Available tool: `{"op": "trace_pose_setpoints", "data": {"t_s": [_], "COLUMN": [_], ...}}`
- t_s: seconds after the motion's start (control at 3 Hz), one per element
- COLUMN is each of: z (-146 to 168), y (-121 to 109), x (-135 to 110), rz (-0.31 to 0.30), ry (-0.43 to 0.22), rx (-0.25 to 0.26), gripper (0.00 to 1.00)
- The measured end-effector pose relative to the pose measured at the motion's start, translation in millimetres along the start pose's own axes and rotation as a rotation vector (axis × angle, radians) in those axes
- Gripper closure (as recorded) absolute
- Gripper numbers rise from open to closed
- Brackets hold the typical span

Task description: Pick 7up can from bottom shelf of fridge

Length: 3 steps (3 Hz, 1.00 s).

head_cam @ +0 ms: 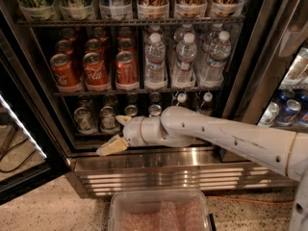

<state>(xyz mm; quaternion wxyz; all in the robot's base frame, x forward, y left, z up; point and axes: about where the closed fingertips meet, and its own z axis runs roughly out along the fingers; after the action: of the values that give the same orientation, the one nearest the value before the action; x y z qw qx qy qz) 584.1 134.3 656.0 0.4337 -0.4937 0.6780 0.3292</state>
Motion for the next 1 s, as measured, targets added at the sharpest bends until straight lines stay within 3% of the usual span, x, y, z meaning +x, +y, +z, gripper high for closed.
{"op": "trace_pose_setpoints", "data": {"t_s": [0.33, 0.67, 1.0], "z": [50.3, 50.2, 43.5], "y": [-16.5, -16.5, -19.9], "x": [-14.2, -14.2, -11.5], "rz": [-0.079, -0.079, -0.074], "ry": [0.001, 0.001, 0.014], "rx": [0.012, 0.012, 0.035], "gripper": [0.17, 0.18, 0.09]}}
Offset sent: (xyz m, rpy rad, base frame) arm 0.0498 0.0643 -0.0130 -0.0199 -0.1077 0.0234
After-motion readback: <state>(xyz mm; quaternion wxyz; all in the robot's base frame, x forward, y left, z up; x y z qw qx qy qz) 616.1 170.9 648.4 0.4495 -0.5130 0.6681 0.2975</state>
